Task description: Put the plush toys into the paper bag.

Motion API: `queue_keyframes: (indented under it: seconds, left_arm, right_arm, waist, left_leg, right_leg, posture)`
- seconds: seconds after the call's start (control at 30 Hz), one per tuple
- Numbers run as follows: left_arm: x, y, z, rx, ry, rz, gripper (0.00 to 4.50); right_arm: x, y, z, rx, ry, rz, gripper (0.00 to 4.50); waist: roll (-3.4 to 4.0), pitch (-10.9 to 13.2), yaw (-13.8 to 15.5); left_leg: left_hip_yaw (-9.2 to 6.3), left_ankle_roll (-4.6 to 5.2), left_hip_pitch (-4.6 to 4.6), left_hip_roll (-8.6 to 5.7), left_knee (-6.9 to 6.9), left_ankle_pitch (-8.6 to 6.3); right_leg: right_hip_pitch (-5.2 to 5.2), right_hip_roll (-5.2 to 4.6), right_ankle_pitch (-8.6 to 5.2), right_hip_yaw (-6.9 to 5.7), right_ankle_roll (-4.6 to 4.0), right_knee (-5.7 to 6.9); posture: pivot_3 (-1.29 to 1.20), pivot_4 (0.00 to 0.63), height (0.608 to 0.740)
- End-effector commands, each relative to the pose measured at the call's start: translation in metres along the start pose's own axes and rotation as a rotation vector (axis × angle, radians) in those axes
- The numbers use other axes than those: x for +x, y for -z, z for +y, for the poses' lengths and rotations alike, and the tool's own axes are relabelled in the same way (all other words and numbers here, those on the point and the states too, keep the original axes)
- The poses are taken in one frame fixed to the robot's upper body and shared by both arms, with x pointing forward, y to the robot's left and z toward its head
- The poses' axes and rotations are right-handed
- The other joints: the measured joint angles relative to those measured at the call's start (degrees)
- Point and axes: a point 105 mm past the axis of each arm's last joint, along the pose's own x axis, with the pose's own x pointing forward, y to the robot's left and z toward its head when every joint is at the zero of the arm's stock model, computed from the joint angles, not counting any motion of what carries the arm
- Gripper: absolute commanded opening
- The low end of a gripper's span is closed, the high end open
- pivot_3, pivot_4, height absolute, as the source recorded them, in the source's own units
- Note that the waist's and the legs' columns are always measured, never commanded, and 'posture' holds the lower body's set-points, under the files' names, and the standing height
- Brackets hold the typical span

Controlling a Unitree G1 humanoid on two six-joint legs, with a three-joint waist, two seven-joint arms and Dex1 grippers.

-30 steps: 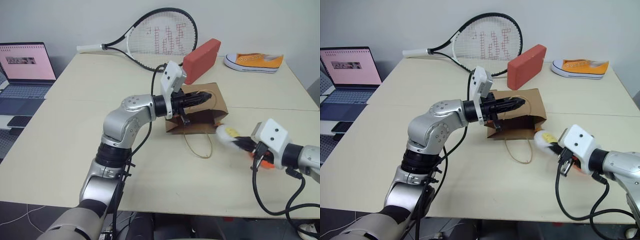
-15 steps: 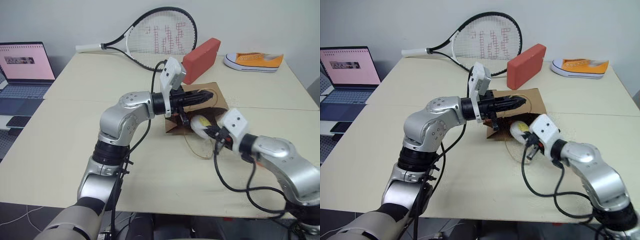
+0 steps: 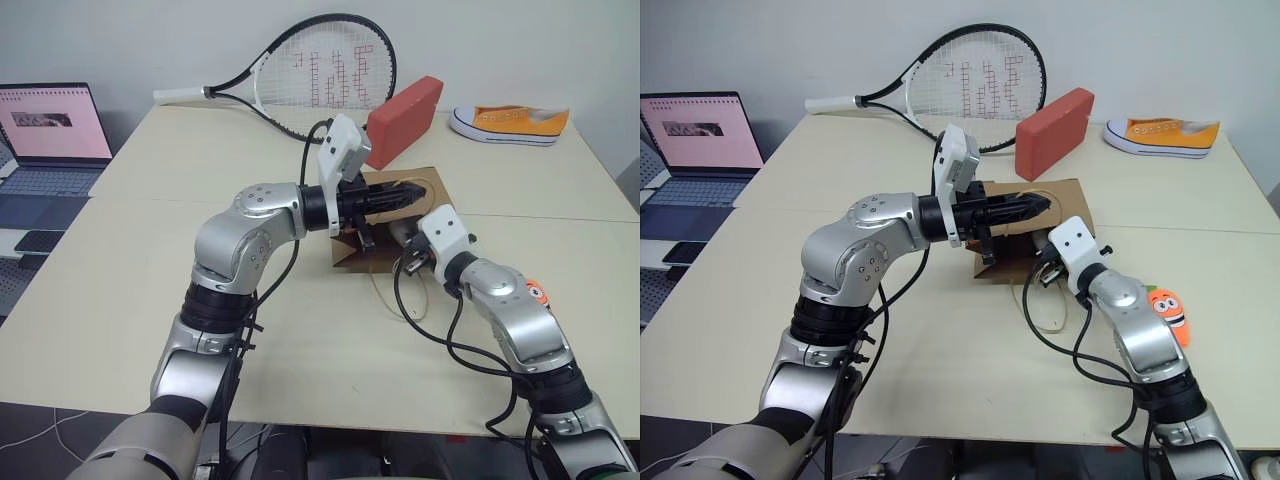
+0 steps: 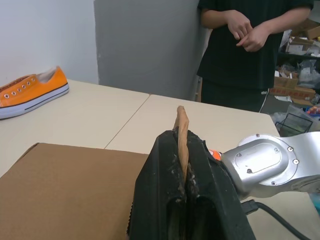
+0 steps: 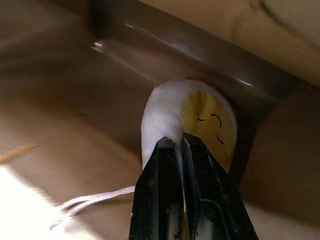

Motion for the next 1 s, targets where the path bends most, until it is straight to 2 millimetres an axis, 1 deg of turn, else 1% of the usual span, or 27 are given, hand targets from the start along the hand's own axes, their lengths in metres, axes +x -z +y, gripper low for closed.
queue_keyframes:
  seconds: [0.03, 0.07, 0.2, 0.33, 0.4, 0.5, 0.6, 0.7, 0.77, 0.83, 0.9, 0.93, 0.97, 1.0]
  left_arm:
    - [-0.001, -0.011, -0.005, 0.034, 0.017, -0.027, 0.0]
    - [-0.001, -0.011, -0.005, 0.032, 0.014, -0.027, 0.0]
    - [-0.001, -0.011, -0.003, 0.017, 0.001, -0.032, 0.0]
    - [0.001, -0.011, -0.001, 0.005, -0.013, -0.034, 0.0]
    - [0.003, -0.009, 0.0, -0.006, -0.023, -0.034, 0.0]
    - [0.006, -0.007, 0.001, -0.013, -0.032, -0.033, 0.0]
    - [0.01, -0.004, 0.002, -0.019, -0.036, -0.034, 0.0]
    - [0.013, -0.003, 0.001, -0.026, -0.032, -0.038, 0.0]
    - [0.014, -0.003, 0.001, -0.03, -0.029, -0.04, 0.0]
    - [0.015, -0.002, 0.0, -0.032, -0.026, -0.041, 0.0]
    - [0.016, -0.001, -0.001, -0.032, -0.02, -0.04, 0.0]
    - [0.016, -0.001, -0.002, -0.031, -0.018, -0.04, 0.0]
    - [0.016, -0.001, -0.002, -0.032, -0.017, -0.04, 0.0]
    - [0.016, 0.0, -0.002, -0.033, -0.017, -0.04, 0.0]
  right_arm:
    - [0.003, -0.014, -0.011, -0.076, 0.084, -0.075, 0.02]
    - [0.003, -0.013, -0.011, -0.086, 0.093, -0.077, 0.02]
    - [0.003, -0.011, -0.006, -0.096, 0.07, -0.09, 0.99]
    - [0.0, -0.011, -0.001, -0.085, 0.028, -0.097, 2.38]
    - [-0.003, -0.015, 0.0, -0.08, 0.008, -0.097, 3.14]
    - [-0.01, -0.021, 0.002, -0.093, -0.039, -0.097, 4.14]
    - [-0.024, -0.028, 0.003, -0.082, -0.098, -0.098, 4.14]
    - [-0.047, -0.037, 0.006, -0.053, -0.182, -0.106, 4.14]
    - [-0.061, -0.04, 0.006, -0.036, -0.226, -0.097, 4.14]
    - [-0.081, -0.038, 0.005, -0.045, -0.295, -0.066, 4.14]
    - [-0.107, -0.032, 0.001, -0.092, -0.35, -0.017, 4.14]
    - [-0.115, -0.03, -0.001, -0.112, -0.363, -0.002, 4.14]
    - [-0.122, -0.029, -0.004, -0.127, -0.367, 0.013, 4.14]
    - [-0.13, -0.024, -0.014, -0.135, -0.338, 0.05, 4.14]
  waist:
    - [0.0, 0.0, 0.0]
    - [0.0, 0.0, 0.0]
    - [0.0, 0.0, 0.0]
    - [0.0, 0.0, 0.0]
    - [0.0, 0.0, 0.0]
    - [0.0, 0.0, 0.0]
    - [0.0, 0.0, 0.0]
    - [0.0, 0.0, 0.1]
    - [0.0, 0.0, 0.2]
    - [0.03, 0.0, 0.2]
    - [0.02, 0.0, 0.4]
    - [0.02, 0.0, 0.4]
    - [0.02, 0.0, 0.3]
    - [0.02, 0.0, 0.4]
  left_leg:
    - [0.0, 0.0, 0.0, 0.0, 0.0, 0.0]
    - [0.0, 0.0, 0.0, 0.0, 0.0, 0.0]
    - [0.0, 0.0, 0.0, 0.0, -0.01, 0.0]
    - [-0.01, 0.0, 0.0, 0.0, -0.01, 0.0]
    - [0.0, 0.0, 0.0, 0.0, -0.01, 0.0]
    - [0.0, 0.0, 0.0, 0.0, -0.01, 0.0]
    - [-0.02, 0.0, -0.01, 0.0, -0.01, 0.0]
    - [-0.04, 0.0, -0.01, 0.0, -0.01, 0.0]
    - [-0.05, 0.0, -0.04, -0.01, -0.01, 0.0]
    - [-0.04, 0.0, -0.03, -0.01, 0.0, 0.0]
    - [-0.07, 0.01, -0.03, -0.01, 0.01, -0.01]
    - [-0.09, 0.01, -0.03, -0.01, 0.0, -0.01]
    - [-0.08, 0.01, -0.05, -0.03, -0.01, -0.01]
    - [-0.06, 0.01, -0.04, -0.02, -0.01, -0.01]
  right_leg:
    - [0.0, 0.0, 0.0, 0.0, 0.0, 0.0]
    - [0.0, 0.0, 0.0, 0.0, 0.0, 0.0]
    - [0.0, 0.0, 0.0, 0.01, 0.0, 0.0]
    - [0.0, 0.0, 0.0, 0.0, 0.0, 0.0]
    - [0.0, 0.0, 0.0, 0.01, 0.0, 0.01]
    - [0.0, 0.0, 0.0, 0.01, 0.0, 0.01]
    - [0.0, 0.0, 0.0, -0.01, 0.0, 0.0]
    - [0.0, 0.0, 0.0, -0.01, 0.0, 0.01]
    - [0.0, 0.0, 0.0, -0.03, 0.01, -0.01]
    - [0.01, -0.01, 0.0, -0.02, 0.01, -0.01]
    - [0.04, -0.01, -0.01, -0.06, 0.01, -0.03]
    - [0.05, 0.0, -0.01, -0.08, 0.01, -0.04]
    - [0.05, -0.01, -0.02, -0.07, 0.01, -0.05]
    - [0.05, -0.01, -0.02, -0.06, 0.0, -0.06]
  posture:
    - [0.0, 0.15, 0.74]
    - [0.0, 0.15, 0.74]
    - [0.0, 0.15, 0.74]
    - [0.0, 0.15, 0.74]
    - [0.0, 0.15, 0.74]
    - [0.0, 0.15, 0.74]
    - [0.0, 0.15, 0.74]
    - [0.0, 0.15, 0.74]
    - [0.0, 0.15, 0.74]
    - [0.0, 0.15, 0.74]
    - [0.0, 0.15, 0.74]
    - [0.0, 0.15, 0.74]
    - [0.0, 0.15, 0.74]
    - [0.0, 0.15, 0.74]
